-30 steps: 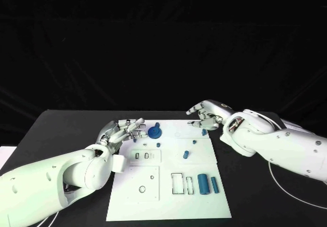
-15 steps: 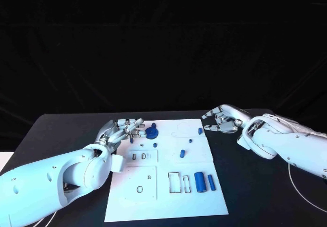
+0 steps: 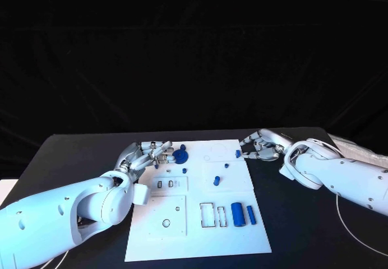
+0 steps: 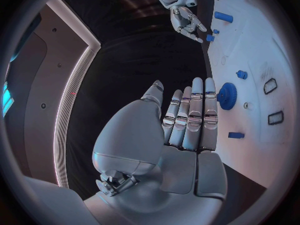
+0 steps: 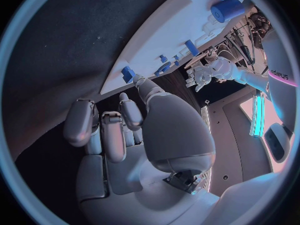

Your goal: Assemble the parts on the task board

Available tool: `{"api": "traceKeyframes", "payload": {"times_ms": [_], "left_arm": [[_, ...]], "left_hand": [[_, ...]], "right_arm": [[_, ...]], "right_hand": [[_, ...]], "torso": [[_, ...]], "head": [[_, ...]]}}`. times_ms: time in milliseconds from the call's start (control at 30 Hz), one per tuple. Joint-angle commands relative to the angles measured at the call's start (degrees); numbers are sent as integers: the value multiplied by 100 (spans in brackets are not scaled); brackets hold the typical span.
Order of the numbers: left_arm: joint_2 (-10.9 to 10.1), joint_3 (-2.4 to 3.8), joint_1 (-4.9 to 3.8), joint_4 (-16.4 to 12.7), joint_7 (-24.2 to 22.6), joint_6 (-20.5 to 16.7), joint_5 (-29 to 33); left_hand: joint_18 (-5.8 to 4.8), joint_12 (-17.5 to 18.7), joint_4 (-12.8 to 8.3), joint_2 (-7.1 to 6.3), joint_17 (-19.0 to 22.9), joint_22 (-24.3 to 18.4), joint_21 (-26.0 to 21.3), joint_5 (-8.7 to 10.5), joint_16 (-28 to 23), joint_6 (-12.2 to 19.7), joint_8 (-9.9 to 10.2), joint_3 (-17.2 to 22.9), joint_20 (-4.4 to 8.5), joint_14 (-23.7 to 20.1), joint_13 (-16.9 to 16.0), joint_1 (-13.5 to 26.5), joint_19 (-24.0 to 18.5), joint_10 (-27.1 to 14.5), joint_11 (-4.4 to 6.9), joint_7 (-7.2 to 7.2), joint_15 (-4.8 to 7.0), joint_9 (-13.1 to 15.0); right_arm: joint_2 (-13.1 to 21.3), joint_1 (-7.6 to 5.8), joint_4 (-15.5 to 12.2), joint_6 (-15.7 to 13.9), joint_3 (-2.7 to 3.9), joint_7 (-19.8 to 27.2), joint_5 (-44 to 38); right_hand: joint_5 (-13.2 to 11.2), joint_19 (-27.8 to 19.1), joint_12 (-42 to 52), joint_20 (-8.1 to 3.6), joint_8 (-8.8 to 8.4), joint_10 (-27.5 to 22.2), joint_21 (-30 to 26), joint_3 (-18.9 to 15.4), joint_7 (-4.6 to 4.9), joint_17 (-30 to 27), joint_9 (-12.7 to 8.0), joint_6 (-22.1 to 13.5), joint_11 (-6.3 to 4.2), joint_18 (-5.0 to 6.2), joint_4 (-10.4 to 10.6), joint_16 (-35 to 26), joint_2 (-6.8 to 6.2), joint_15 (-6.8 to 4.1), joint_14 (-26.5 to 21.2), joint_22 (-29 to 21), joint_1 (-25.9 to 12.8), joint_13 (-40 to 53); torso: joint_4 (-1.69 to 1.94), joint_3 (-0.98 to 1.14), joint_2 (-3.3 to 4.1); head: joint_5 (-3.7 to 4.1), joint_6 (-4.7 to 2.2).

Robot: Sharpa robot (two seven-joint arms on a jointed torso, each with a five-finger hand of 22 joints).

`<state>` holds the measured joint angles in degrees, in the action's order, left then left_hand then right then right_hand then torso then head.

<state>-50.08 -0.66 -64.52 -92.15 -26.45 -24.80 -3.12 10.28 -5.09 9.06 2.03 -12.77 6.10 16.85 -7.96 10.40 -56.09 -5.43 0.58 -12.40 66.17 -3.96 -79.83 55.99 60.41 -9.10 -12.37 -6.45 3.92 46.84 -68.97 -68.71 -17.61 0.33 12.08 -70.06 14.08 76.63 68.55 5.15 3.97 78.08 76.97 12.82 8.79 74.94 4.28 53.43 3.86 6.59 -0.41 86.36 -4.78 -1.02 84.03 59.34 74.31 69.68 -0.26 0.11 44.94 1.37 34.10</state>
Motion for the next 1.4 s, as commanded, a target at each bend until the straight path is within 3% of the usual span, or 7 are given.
{"api": "traceKeyframes", "payload": {"times_ms": [33, 600, 1067, 1400], "left_arm": [[22, 3, 4, -4, -80, 131, -50], [33, 4, 7, -15, -75, 135, -50], [31, 4, 7, -15, -71, 133, -16], [31, 4, 7, -13, -68, 134, -2]], "left_hand": [[13, 23, -39, -3, -10, -5, -19, -33, -32, 3, 30, 1, -16, -39, -1, -52, -8, -5, -29, -16, 11, 0], [13, 23, -39, -3, -10, -5, -19, -33, -32, 3, 30, 1, -16, -39, -1, -52, -8, -5, -29, -16, 11, 0], [13, 23, -39, -3, -10, -5, -19, -33, -32, 3, 30, 1, -16, -39, -1, -52, -8, -5, -29, -16, 11, 0], [13, 23, -39, -3, -10, -5, -19, -33, -32, 3, 30, 1, -16, -39, -1, -52, -8, -5, -29, -16, 11, 0]], "right_arm": [[-51, 8, 58, 185, 1, -17, 15], [-268, 33, 290, 265, 1, -142, -2], [-326, 61, 341, 329, 0, -171, -24], [-374, 73, 356, 326, 0, -195, -33]], "right_hand": [[-35, 3, -29, 2, -20, -24, 32, -9, 18, 694, -7, 10, -19, -84, -27, 23, -9, 27, 438, -2, 52, -3], [-128, 3, 35, 2, 50, 21, 38, -12, 2, 710, 19, 152, -31, -84, -40, 30, 82, 22, 441, 4, 67, 64], [-194, 6, 137, -29, 154, 91, 46, 0, -60, 732, 58, 427, -83, -84, -60, 39, 159, -18, 445, 14, 56, 167], [-257, 8, 170, -48, 178, 116, 50, 21, -88, 745, 66, 519, -108, -85, -64, 44, 212, -39, 448, 19, 51, 203]], "torso": [[6, -11, -2], [2, -14, -2], [-14, -13, -7], [-5, -14, -8]], "head": [[9, 13], [-5, 36], [0, 62], [0, 75]]}}
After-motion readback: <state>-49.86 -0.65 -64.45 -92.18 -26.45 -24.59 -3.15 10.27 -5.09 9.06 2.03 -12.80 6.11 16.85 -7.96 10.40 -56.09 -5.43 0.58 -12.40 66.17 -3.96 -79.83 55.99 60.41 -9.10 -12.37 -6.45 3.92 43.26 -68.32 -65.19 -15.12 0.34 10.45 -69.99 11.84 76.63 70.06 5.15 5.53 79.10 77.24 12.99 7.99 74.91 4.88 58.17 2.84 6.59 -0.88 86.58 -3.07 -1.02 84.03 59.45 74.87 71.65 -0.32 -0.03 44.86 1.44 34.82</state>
